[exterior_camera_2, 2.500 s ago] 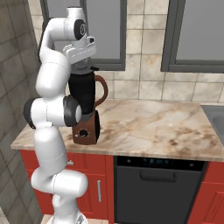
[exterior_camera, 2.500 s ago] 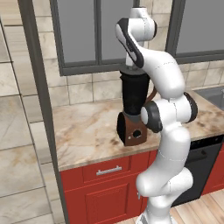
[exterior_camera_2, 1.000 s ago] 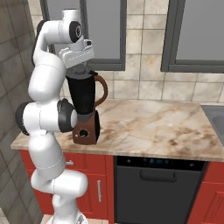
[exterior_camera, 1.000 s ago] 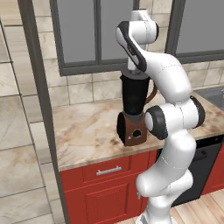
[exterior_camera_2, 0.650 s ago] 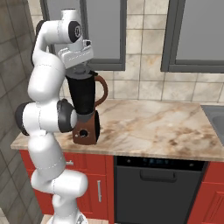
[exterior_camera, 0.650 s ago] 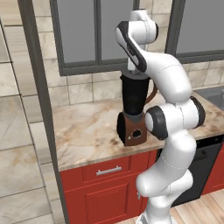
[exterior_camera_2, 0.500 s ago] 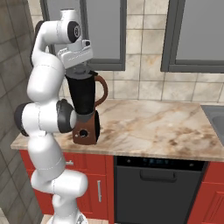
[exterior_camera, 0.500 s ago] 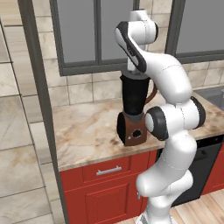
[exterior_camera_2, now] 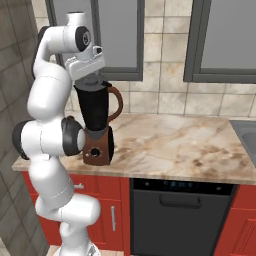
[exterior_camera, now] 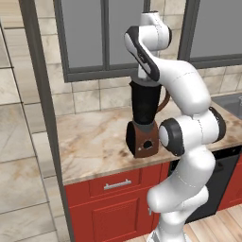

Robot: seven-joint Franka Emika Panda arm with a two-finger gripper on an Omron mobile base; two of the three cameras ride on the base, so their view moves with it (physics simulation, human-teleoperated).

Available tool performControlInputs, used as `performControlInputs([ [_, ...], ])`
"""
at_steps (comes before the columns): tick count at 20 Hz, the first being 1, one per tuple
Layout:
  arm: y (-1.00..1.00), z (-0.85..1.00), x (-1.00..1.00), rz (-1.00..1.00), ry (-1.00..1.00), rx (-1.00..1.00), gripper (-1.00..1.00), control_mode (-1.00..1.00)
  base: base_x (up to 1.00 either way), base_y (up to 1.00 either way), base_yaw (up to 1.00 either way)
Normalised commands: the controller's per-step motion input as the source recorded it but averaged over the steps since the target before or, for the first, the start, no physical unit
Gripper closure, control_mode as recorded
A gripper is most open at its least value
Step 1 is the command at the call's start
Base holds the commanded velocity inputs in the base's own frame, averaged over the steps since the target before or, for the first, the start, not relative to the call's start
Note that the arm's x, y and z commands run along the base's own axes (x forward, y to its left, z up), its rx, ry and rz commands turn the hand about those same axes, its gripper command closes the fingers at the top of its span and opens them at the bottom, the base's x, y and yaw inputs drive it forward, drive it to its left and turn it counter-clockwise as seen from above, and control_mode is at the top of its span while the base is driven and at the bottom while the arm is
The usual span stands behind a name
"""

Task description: Grab the lemon wedge and garlic from the fridge, place them in the blender, close the lid, and turn on the blender to create a marinade.

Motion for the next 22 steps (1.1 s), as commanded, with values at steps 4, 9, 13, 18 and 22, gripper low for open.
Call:
performControlInputs([
  [4, 0.03, 0.02, 0.01, 0.03, 0.16, 0.00, 1.00, -1.00, 0.00, 0.00, 0.00],
  [9, 0.14, 0.06, 0.16, 0.02, 0.10, 0.00, 1.00, -1.00, 0.00, 0.00, 0.00],
  [13, 0.03, -0.29, -0.38, 0.12, 0.07, -0.06, 1.00, -1.00, 0.00, 0.00, 0.00],
  [18, 0.11, -0.16, -0.23, 0.05, 0.03, -0.03, 1.00, -1.00, 0.00, 0.00, 0.00],
  [22, 0.05, -0.07, -0.06, 0.04, 0.07, -0.04, 1.00, -1.00, 0.00, 0.00, 0.00],
])
